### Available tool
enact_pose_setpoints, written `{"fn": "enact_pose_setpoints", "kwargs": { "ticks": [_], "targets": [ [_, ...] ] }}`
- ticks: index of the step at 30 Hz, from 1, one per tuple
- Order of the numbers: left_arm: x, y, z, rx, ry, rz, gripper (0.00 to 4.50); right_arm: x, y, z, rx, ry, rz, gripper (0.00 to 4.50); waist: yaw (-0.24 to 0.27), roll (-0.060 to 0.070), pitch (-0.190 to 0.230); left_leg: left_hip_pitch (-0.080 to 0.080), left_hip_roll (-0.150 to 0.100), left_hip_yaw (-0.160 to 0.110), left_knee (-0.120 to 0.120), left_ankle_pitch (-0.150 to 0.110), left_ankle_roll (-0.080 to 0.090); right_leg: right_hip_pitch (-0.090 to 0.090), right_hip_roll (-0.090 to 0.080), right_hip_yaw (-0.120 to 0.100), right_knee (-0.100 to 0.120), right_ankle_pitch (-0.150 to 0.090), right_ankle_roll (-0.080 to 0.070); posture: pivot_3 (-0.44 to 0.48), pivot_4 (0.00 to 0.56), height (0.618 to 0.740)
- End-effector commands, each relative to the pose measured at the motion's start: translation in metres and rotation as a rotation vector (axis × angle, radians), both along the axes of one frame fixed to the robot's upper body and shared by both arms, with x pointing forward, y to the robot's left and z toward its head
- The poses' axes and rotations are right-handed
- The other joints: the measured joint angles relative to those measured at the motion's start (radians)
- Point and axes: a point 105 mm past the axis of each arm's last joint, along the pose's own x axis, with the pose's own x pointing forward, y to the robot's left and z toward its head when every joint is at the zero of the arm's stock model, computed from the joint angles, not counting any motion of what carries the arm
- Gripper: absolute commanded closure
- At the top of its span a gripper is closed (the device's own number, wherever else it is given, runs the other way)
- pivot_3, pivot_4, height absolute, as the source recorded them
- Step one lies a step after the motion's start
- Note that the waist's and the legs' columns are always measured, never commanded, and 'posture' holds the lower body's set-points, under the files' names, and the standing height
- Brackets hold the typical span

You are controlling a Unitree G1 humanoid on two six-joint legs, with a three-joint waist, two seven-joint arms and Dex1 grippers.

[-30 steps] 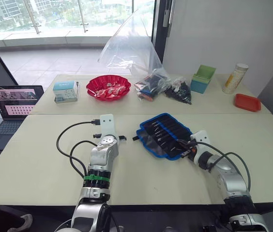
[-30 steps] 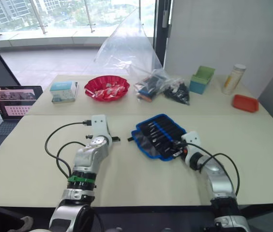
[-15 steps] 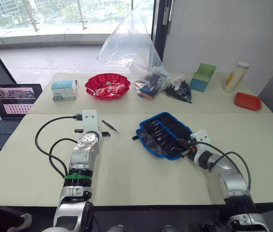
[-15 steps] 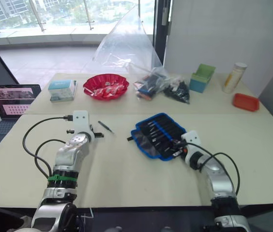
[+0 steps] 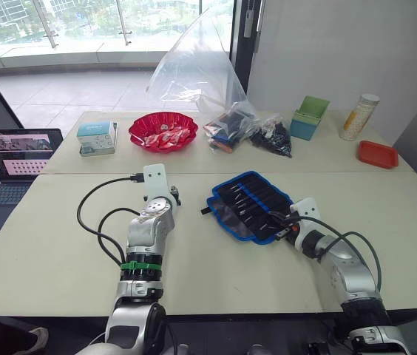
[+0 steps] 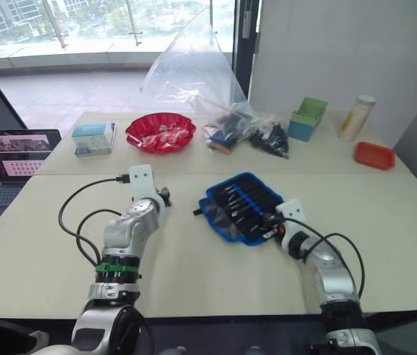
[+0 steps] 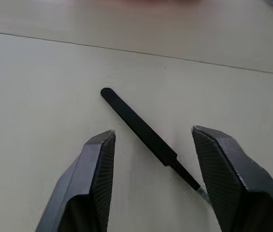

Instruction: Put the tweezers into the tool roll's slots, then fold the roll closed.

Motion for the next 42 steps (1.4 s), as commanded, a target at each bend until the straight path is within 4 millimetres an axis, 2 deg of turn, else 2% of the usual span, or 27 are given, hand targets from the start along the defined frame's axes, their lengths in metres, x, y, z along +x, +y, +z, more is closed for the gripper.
{"fn": "enact_pose_setpoints", "kwargs": {
  "ticks": [1,5,11,17,24,27,34,40,42],
  "targets": [
    [0.001,-0.009,0.007,0.048,0.001,0.058,1.37,-0.001,-0.003,-0.008,-0.009,0.028,-0.013,4.50,0.001,0.000,0.000,0.000,0.000,0.000,0.000,0.000,0.000,0.000,0.000,0.000,0.000,0.000,0.000,0.000,0.150,0.740],
    [0.000,-0.016,0.001,0.047,0.051,0.097,1.37,-0.001,-0.003,-0.008,-0.008,0.027,-0.012,4.50,0.001,0.000,0.000,0.000,0.000,0.000,0.000,0.000,0.000,0.000,0.000,0.000,0.000,0.000,0.000,0.000,0.150,0.740],
    [0.004,-0.034,-0.004,0.019,0.119,0.056,1.37,-0.002,-0.004,-0.007,-0.012,0.025,-0.015,4.50,0.001,0.000,0.000,0.000,0.000,0.000,0.000,0.000,0.000,0.000,0.000,0.000,0.001,0.000,0.000,0.000,0.150,0.740],
    [0.005,-0.050,-0.002,0.065,0.134,0.004,1.37,-0.002,-0.005,-0.008,-0.012,0.025,-0.019,4.50,0.000,-0.001,0.000,0.000,0.000,0.000,0.001,0.000,0.000,0.000,0.000,0.000,0.001,0.000,0.000,0.000,0.150,0.740],
    [0.003,-0.051,-0.007,0.054,0.174,0.006,1.37,-0.002,-0.003,-0.008,-0.010,0.025,-0.016,4.50,0.001,-0.001,0.000,0.001,0.000,0.000,0.001,0.000,0.000,0.000,0.000,0.000,0.001,0.000,0.000,0.000,0.150,0.740],
    [0.003,-0.048,-0.010,0.038,0.183,0.016,2.15,-0.002,-0.002,-0.008,-0.009,0.025,-0.014,4.50,0.000,-0.001,0.000,0.001,0.000,0.000,0.001,0.000,0.000,0.000,0.000,0.000,0.001,0.000,0.000,0.000,0.150,0.740],
    [0.003,-0.031,-0.026,0.018,0.213,0.073,4.48,0.001,0.001,-0.006,-0.001,0.019,-0.011,4.50,0.001,-0.001,0.000,0.002,0.000,0.000,0.001,0.000,0.000,0.001,0.000,0.000,0.002,0.000,0.000,0.000,0.150,0.740],
    [0.007,-0.010,-0.012,0.039,0.146,0.116,4.48,0.002,-0.001,-0.005,-0.004,0.015,-0.011,4.50,0.000,-0.001,0.000,0.002,0.000,0.000,0.001,0.001,-0.001,0.001,0.000,0.001,0.002,0.000,0.000,0.000,0.150,0.740],
    [0.010,-0.003,-0.002,0.066,0.097,0.112,4.48,0.001,-0.002,-0.006,-0.004,0.015,-0.012,4.50,0.000,-0.001,0.000,0.002,0.000,0.000,0.001,0.001,-0.001,0.001,0.000,0.001,0.002,0.000,0.000,0.000,0.150,0.740]
  ]
}}
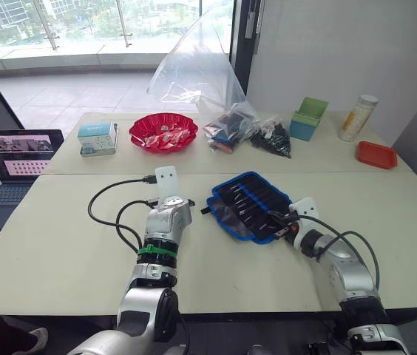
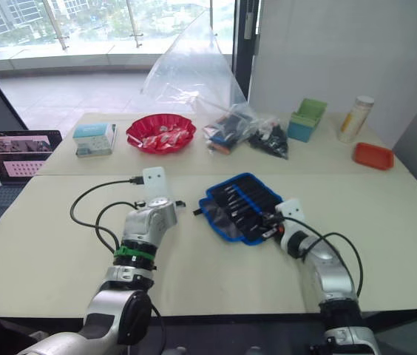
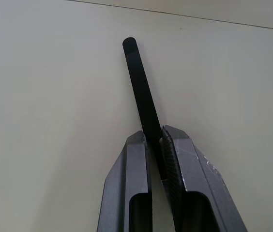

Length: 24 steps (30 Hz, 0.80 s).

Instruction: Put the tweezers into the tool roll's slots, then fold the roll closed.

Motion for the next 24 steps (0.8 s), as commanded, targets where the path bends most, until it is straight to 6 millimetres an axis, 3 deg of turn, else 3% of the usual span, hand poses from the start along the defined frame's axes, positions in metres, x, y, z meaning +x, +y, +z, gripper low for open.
{"fn": "enact_pose_setpoints", "kwargs": {
  "ticks": [1,6,9,15,18,24],
  "targets": [
    [0.002,0.009,0.017,0.038,-0.078,-0.014,4.48,-0.002,-0.004,-0.006,-0.010,0.018,-0.011,4.50,-0.001,0.000,0.000,-0.001,0.000,0.000,0.000,0.000,0.000,-0.001,0.000,0.000,0.000,0.000,0.000,0.000,0.150,0.740],
    [0.000,-0.007,0.071,-0.026,-0.406,-0.356,4.48,-0.003,-0.007,-0.002,-0.008,0.006,-0.010,4.50,-0.012,0.000,0.000,-0.003,0.000,0.000,0.000,0.000,0.000,-0.003,0.000,0.000,0.000,0.000,0.000,0.000,0.150,0.740],
    [-0.021,-0.028,0.092,-0.042,-0.508,-0.691,4.48,-0.004,-0.008,0.005,-0.008,-0.021,0.012,4.50,-0.010,0.000,0.000,-0.004,0.000,-0.001,0.000,0.000,0.000,-0.003,0.000,-0.001,-0.001,0.000,0.000,0.000,0.150,0.740],
    [-0.052,-0.058,0.085,0.244,-0.445,-1.165,4.48,-0.005,-0.016,0.013,-0.033,-0.043,0.027,4.50,-0.014,0.001,0.000,-0.003,-0.001,-0.001,0.000,0.000,0.000,-0.003,0.000,-0.001,-0.001,0.000,0.000,0.000,0.150,0.740],
    [-0.065,-0.076,0.078,0.258,-0.394,-1.329,4.48,-0.006,-0.019,0.013,-0.054,-0.043,0.033,4.50,-0.014,0.002,0.001,-0.004,-0.001,-0.001,0.000,0.000,0.000,-0.003,0.000,-0.001,-0.001,0.000,0.000,0.000,0.150,0.740],
    [-0.079,-0.103,0.056,0.239,-0.269,-1.495,4.48,-0.010,-0.020,0.021,0.009,-0.063,0.021,4.50,-0.016,0.001,0.001,-0.004,-0.001,-0.001,0.000,0.000,0.001,-0.003,0.000,-0.001,-0.001,0.000,0.000,0.000,0.150,0.740]
  ]
}}
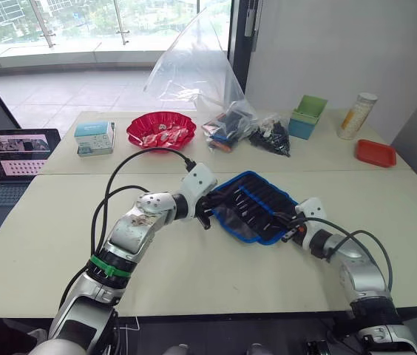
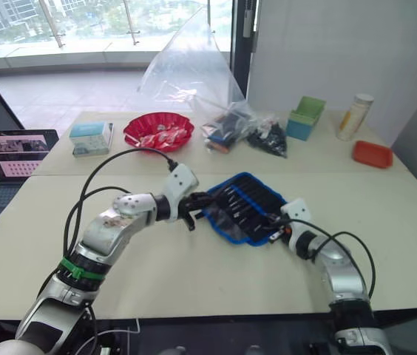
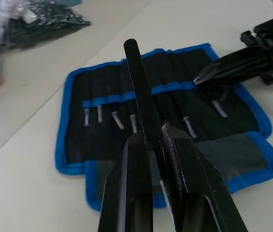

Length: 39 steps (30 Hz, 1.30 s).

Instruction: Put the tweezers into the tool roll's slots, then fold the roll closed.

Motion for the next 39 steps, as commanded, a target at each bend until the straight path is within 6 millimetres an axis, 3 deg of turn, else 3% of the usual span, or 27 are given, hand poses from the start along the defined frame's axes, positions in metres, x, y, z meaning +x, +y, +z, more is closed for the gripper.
{"fn": "enact_pose_setpoints", "kwargs": {
  "ticks": [1,8,13,22,39],
  "targets": [
    [-0.009,-0.021,-0.004,0.048,0.020,-0.081,4.48,-0.003,-0.007,0.023,0.093,-0.071,-0.030,4.50,0.000,0.000,0.000,0.000,0.000,0.000,0.000,0.000,0.000,0.000,0.000,0.000,0.000,0.000,0.000,0.000,0.150,0.740],
    [-0.004,-0.038,-0.022,0.083,0.114,-0.063,4.48,-0.003,-0.014,0.041,0.092,-0.106,-0.029,4.50,-0.005,0.000,0.000,-0.001,0.000,0.000,0.000,0.000,0.000,-0.001,0.000,0.000,0.000,0.000,0.000,0.000,0.150,0.740],
    [-0.002,-0.049,-0.030,0.117,0.137,-0.048,4.48,0.002,-0.019,0.032,0.070,-0.080,-0.039,4.50,-0.005,0.000,0.000,-0.001,0.000,0.000,0.000,0.000,0.001,-0.001,0.000,0.000,0.000,0.000,0.000,0.000,0.150,0.740],
    [-0.002,-0.041,-0.051,0.179,0.215,-0.004,4.48,0.004,-0.013,0.005,0.070,-0.010,-0.026,4.50,-0.006,0.000,0.000,-0.001,0.000,0.000,0.000,0.000,0.001,-0.001,0.000,0.000,0.000,0.000,0.000,0.000,0.150,0.740],
    [0.007,-0.069,-0.053,0.229,0.187,-0.041,4.48,0.001,-0.007,-0.007,0.053,0.009,-0.015,4.50,-0.005,0.000,0.000,0.000,0.000,0.000,0.002,0.000,0.001,0.001,0.000,0.000,0.001,0.000,0.000,0.000,0.150,0.740]
  ]
}}
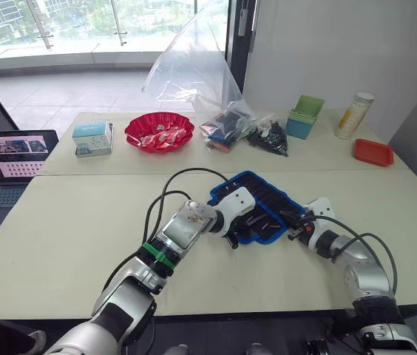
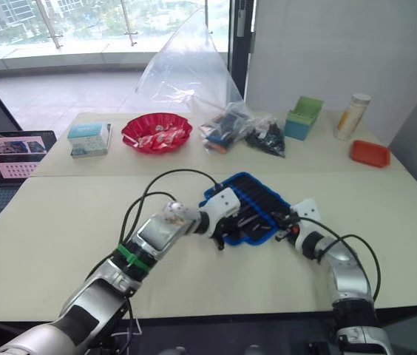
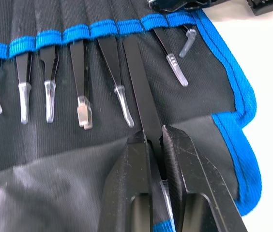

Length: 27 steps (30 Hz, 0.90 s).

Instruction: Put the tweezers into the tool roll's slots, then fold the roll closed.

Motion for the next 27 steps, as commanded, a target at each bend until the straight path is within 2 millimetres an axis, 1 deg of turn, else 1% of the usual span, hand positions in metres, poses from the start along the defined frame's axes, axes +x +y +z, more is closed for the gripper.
{"fn": "enact_pose_setpoints", "kwargs": {
  "ticks": [1,7,10,16,23,27],
  "targets": [
    [0.001,-0.009,0.004,0.026,-0.026,-0.039,4.48,-0.003,0.007,-0.005,0.003,0.008,0.023,4.50,0.000,0.000,0.000,0.000,0.000,0.000,0.000,0.000,0.000,0.000,0.000,0.000,0.000,0.000,0.000,0.000,0.150,0.740],
    [0.008,-0.018,0.007,0.032,-0.042,-0.047,4.48,-0.004,0.010,-0.007,0.004,0.010,0.026,4.50,0.000,0.000,0.000,0.000,0.000,0.000,0.000,0.000,0.000,0.000,0.000,0.000,0.000,0.000,0.000,0.000,0.150,0.740],
    [0.012,-0.026,0.009,0.027,-0.054,-0.050,4.48,-0.005,0.013,-0.009,0.006,0.013,0.030,4.50,0.000,0.000,0.000,0.000,0.000,0.000,0.000,0.000,0.000,0.000,0.000,0.000,0.000,0.000,0.000,0.000,0.150,0.740],
    [0.015,-0.043,-0.001,0.022,-0.059,-0.066,4.48,-0.007,0.016,-0.013,0.009,0.024,0.030,4.50,0.000,0.000,0.000,0.000,0.000,0.000,0.000,0.000,0.000,0.000,0.000,0.000,0.000,0.000,0.000,0.000,0.150,0.740],
    [0.019,-0.059,0.002,-0.053,-0.035,-0.033,4.48,-0.008,0.018,-0.015,0.012,0.030,0.034,4.50,0.002,0.000,0.000,0.000,0.000,0.000,0.001,0.000,0.000,0.001,0.000,0.000,0.000,0.000,0.000,0.000,0.150,0.740],
    [0.020,-0.063,0.001,-0.075,-0.030,-0.011,4.48,-0.009,0.020,-0.016,0.012,0.034,0.036,4.50,0.001,-0.001,0.000,0.001,0.000,0.000,0.001,0.000,0.001,0.001,0.000,0.000,0.001,0.000,0.000,0.000,0.150,0.740]
  ]
}}
